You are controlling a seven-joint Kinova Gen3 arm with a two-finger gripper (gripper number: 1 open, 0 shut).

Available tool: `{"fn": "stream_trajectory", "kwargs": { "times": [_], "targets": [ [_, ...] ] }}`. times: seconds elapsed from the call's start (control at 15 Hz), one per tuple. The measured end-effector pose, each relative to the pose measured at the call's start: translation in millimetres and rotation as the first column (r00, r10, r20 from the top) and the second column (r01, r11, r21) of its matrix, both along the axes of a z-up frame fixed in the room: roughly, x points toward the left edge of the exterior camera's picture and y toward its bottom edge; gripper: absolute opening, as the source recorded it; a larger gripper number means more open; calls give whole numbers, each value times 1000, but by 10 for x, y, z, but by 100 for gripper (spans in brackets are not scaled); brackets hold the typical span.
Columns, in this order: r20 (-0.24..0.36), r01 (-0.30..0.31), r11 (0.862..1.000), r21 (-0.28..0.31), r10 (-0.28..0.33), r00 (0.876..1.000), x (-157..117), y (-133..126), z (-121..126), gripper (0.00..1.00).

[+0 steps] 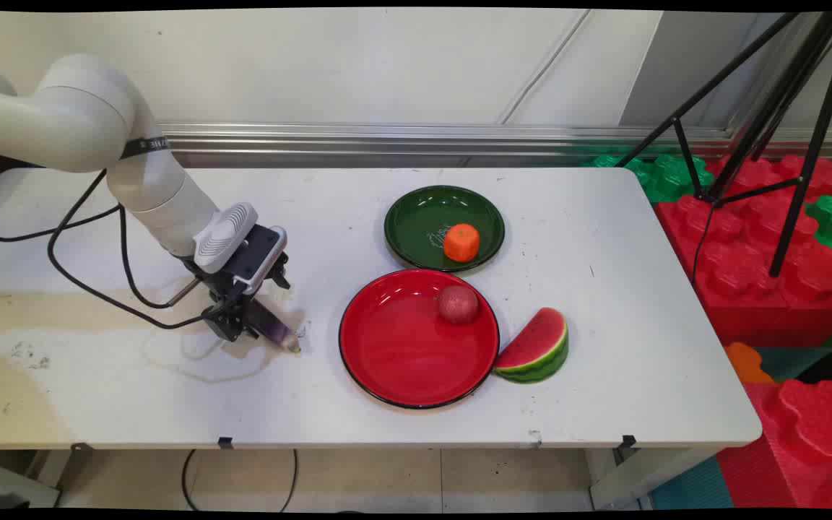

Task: Pick up the mandarin from the green plate

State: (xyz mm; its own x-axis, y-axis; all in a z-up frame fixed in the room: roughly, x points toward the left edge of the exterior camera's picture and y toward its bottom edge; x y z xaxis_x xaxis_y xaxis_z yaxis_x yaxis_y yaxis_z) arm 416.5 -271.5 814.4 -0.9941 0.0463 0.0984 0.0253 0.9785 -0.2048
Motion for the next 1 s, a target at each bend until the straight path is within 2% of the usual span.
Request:
{"fn": "stream_trajectory", "kwargs": {
  "times": [0.4,0.6,0.73,0.87,1.0],
  "targets": [
    [-11,-27,1000,-14,27,1000,26,29,58,100],
    [-34,-88,996,-27,87,996,31,41,158,100],
    [-66,-169,985,-42,166,984,19,44,322,100],
    [-94,-222,974,-53,216,972,-4,36,456,100],
    [-135,-288,955,-67,278,951,-60,-6,642,100]
  ]
}}
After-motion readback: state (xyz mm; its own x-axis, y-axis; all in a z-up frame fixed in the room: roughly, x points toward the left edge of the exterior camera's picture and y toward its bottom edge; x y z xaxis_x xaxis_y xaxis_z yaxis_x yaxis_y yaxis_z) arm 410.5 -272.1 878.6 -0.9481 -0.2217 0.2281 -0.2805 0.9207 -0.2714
